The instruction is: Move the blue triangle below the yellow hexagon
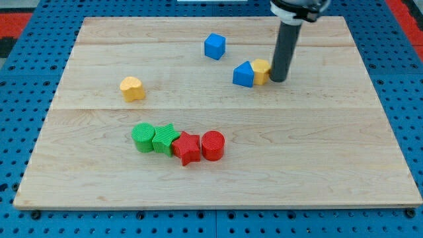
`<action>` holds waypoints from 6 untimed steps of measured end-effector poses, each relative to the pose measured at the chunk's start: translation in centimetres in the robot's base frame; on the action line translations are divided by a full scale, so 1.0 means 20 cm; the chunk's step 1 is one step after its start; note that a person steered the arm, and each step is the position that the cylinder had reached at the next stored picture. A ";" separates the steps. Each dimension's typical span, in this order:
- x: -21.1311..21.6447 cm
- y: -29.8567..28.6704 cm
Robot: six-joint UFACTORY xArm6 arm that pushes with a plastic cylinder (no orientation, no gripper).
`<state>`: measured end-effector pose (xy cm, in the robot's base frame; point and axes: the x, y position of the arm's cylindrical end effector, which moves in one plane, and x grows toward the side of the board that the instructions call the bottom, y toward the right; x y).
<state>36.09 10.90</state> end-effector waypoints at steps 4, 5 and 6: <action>0.14 -0.40; 0.02 -0.56; -0.03 -0.56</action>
